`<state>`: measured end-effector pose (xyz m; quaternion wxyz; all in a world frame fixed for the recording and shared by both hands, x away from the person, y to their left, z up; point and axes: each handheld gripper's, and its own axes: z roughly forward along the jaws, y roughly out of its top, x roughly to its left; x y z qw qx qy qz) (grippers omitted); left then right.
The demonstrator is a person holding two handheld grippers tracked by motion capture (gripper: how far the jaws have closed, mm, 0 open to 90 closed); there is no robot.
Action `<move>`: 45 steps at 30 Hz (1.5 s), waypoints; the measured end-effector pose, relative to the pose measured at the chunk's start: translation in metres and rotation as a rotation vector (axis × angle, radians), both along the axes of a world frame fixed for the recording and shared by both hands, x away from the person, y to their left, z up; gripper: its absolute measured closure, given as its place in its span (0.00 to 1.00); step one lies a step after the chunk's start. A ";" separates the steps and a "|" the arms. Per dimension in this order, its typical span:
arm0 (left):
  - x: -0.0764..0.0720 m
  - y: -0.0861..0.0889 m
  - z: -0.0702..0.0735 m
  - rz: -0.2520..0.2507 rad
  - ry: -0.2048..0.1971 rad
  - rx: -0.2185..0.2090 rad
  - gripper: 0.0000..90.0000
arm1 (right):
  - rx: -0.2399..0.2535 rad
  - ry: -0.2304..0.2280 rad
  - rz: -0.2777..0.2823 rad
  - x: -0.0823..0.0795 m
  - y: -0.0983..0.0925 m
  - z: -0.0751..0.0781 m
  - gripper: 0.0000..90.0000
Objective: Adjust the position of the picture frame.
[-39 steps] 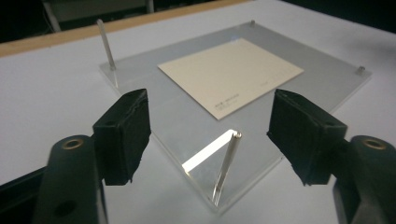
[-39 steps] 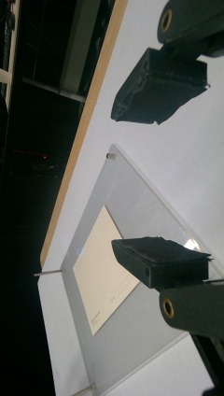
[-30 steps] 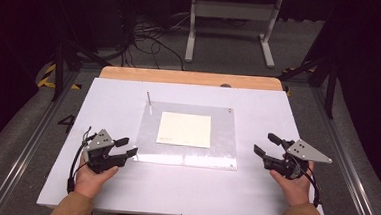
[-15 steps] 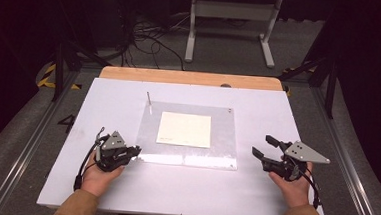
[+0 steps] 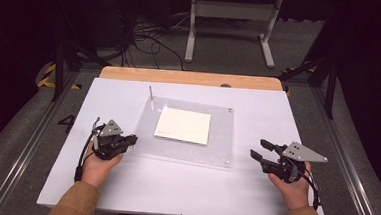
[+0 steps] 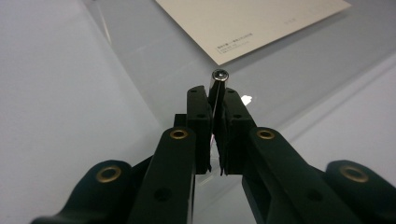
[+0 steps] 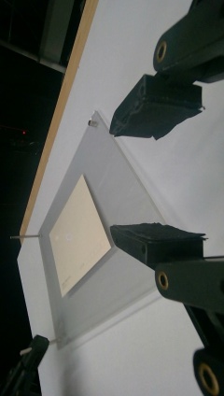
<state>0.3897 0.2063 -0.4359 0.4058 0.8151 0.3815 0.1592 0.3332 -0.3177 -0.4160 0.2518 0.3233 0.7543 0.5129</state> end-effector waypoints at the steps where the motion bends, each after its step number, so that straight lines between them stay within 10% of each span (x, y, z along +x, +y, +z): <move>1: 0.003 0.001 0.001 0.013 0.003 -0.001 0.94 | -0.005 -0.001 0.000 -0.001 0.001 0.001 0.50; 19: 0.052 0.011 -0.010 0.177 0.042 -0.027 0.92 | -0.096 0.051 0.082 -0.004 0.017 0.004 0.68; 30: 0.035 0.014 0.004 0.178 -0.009 -0.023 0.63 | -0.161 0.101 0.153 0.000 0.040 0.009 0.72; 45: -0.007 0.016 0.013 0.118 -0.064 -0.064 0.56 | -0.334 0.263 0.272 0.032 0.088 0.010 0.72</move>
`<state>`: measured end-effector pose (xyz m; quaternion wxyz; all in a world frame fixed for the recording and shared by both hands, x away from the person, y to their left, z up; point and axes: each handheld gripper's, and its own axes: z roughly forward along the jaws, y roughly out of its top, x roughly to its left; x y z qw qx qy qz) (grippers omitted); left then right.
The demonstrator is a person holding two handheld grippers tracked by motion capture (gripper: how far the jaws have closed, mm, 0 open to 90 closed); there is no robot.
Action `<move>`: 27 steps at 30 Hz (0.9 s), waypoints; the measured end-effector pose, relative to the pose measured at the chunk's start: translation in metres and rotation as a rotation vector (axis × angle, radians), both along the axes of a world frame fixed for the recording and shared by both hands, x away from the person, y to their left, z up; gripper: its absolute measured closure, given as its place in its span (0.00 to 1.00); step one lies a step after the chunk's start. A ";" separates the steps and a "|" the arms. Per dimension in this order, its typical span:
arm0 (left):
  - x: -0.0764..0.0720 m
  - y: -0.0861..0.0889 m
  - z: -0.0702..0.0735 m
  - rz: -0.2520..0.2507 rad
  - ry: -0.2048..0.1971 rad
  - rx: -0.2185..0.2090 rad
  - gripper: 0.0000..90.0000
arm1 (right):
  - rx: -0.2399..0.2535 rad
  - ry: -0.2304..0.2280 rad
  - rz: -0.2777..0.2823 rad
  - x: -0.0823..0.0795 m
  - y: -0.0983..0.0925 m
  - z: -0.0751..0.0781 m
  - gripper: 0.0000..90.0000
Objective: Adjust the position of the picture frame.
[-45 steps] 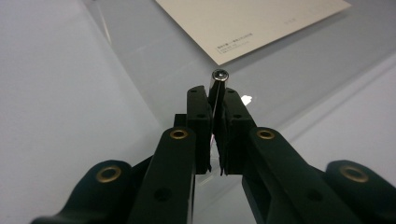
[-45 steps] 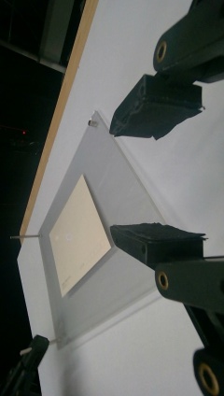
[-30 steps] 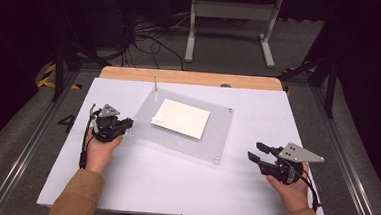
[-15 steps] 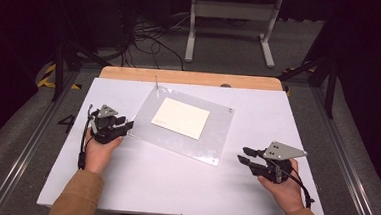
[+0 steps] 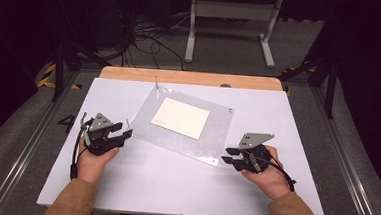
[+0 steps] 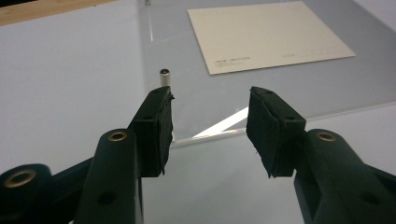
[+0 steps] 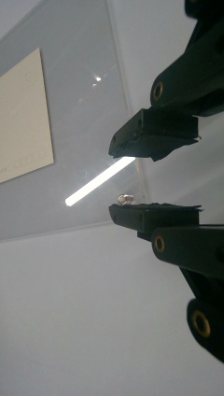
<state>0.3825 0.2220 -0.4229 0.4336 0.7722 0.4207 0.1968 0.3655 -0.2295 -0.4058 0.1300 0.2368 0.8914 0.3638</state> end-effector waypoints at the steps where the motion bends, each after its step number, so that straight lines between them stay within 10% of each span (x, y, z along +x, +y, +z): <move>1: -0.002 0.001 0.000 -0.008 -0.001 0.003 0.56 | -0.001 0.006 0.006 0.002 0.002 -0.001 0.72; 27: -0.031 0.015 -0.001 0.007 -0.036 0.004 0.54 | -0.139 0.160 0.081 0.034 0.041 -0.025 0.77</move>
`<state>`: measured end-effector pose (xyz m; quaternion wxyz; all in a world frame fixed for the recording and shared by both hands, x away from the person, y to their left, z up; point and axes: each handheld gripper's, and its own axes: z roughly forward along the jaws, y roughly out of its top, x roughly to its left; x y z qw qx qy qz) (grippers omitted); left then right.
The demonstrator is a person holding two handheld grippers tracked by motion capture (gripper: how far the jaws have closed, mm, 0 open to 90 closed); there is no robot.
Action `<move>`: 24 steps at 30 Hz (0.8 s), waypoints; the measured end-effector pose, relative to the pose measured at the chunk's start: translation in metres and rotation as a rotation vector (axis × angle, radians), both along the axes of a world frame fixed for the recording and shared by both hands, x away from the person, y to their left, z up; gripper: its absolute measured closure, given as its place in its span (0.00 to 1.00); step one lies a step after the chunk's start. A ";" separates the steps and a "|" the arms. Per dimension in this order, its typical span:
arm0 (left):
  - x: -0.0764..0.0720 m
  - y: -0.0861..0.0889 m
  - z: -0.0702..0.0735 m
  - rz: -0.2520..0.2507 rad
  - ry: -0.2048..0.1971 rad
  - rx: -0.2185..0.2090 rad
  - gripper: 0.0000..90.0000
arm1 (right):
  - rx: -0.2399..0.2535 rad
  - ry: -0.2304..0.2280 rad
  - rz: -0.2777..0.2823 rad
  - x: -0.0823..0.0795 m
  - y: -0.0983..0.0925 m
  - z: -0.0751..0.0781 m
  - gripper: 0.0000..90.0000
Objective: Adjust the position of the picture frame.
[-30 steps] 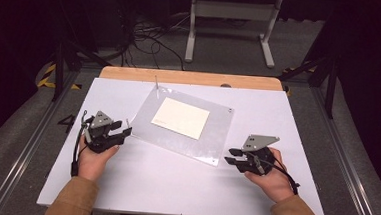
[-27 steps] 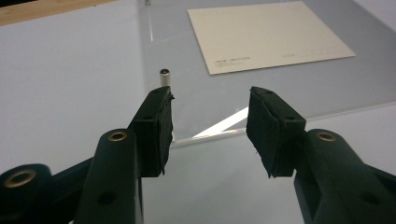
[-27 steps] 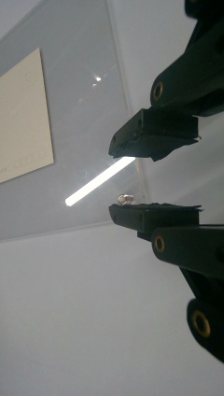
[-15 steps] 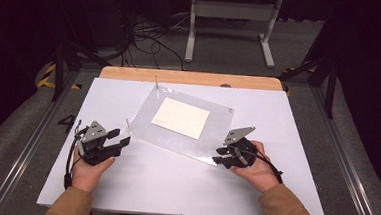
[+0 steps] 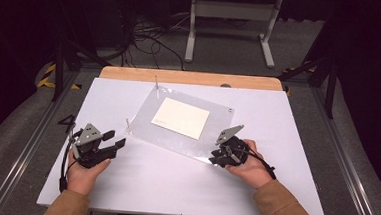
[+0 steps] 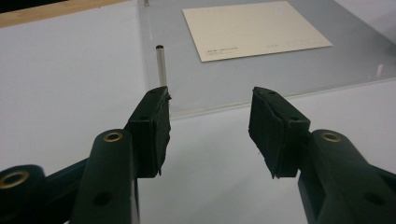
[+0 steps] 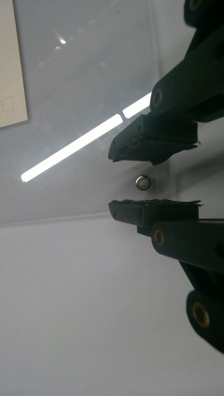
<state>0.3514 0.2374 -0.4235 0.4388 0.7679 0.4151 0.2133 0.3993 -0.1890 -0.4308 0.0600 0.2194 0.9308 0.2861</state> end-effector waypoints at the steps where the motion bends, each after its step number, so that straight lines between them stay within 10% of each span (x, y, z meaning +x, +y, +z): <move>1: 0.000 0.001 0.000 0.001 -0.002 -0.001 0.54 | 0.000 0.000 -0.002 0.000 0.000 0.000 0.78; 16: 0.001 -0.001 -0.002 -0.004 0.005 0.001 0.53 | -0.021 -0.004 0.046 -0.004 0.004 0.001 0.92; 24: 0.002 -0.001 -0.004 -0.004 0.015 -0.001 0.53 | -0.013 0.031 0.111 -0.033 0.022 0.000 0.92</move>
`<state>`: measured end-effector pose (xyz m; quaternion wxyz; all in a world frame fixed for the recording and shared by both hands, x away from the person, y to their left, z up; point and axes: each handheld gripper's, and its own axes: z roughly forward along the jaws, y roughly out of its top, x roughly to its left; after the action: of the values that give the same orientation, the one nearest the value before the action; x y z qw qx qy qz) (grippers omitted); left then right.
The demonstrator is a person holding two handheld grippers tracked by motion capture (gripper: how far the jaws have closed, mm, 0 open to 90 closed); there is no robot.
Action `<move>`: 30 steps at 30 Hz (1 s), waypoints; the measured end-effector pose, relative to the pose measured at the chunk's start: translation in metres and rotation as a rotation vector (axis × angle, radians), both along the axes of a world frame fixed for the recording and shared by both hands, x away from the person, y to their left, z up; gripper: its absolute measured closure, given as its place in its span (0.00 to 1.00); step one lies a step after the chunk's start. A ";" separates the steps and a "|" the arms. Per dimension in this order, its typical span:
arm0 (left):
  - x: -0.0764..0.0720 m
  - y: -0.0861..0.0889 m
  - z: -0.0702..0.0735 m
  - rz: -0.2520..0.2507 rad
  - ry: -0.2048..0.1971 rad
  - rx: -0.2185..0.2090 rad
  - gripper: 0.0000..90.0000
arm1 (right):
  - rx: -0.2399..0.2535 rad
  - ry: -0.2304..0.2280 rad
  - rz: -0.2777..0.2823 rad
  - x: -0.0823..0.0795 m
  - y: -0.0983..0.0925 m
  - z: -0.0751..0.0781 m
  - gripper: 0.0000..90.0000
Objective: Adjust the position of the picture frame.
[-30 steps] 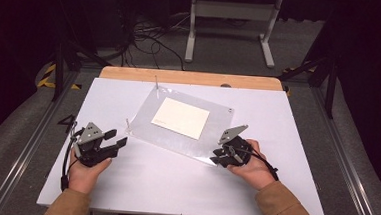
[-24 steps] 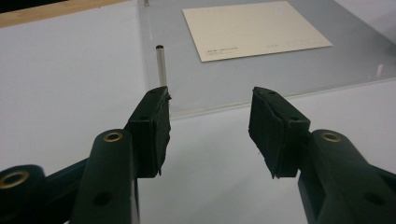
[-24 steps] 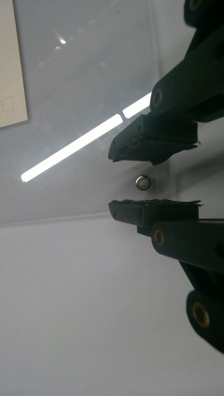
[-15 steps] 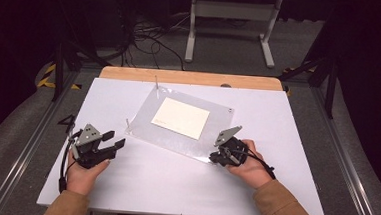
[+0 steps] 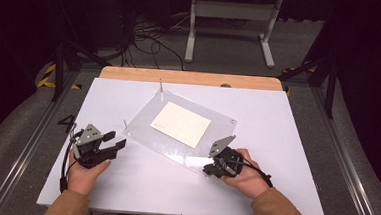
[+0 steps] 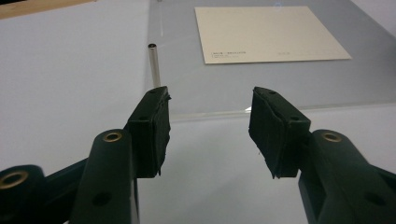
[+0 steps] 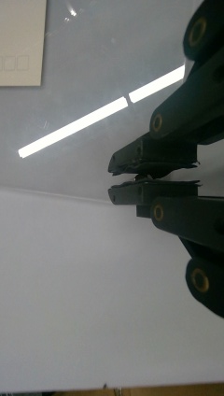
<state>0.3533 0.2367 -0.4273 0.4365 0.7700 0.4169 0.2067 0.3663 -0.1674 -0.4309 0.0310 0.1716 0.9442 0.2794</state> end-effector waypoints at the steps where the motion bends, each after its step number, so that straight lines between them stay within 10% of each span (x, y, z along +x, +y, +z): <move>1: 0.000 0.000 0.000 -0.002 0.003 -0.003 0.53 | -0.003 0.000 0.009 -0.005 0.003 0.000 0.92; 20: 0.001 -0.007 -0.003 -0.028 0.017 0.014 0.53 | 0.025 0.074 0.073 -0.069 0.060 -0.003 0.92; 25: 0.003 -0.007 -0.006 -0.022 0.037 0.026 0.55 | 0.071 0.101 0.074 -0.064 0.057 -0.002 0.84; 30: 0.005 -0.004 -0.013 0.008 0.063 0.049 0.73 | 0.166 0.017 -0.027 -0.042 0.027 0.014 0.80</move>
<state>0.3584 0.2328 -0.4399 0.4034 0.7849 0.4283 0.1944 0.3239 -0.1399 -0.4168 0.0123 0.1887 0.9156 0.3549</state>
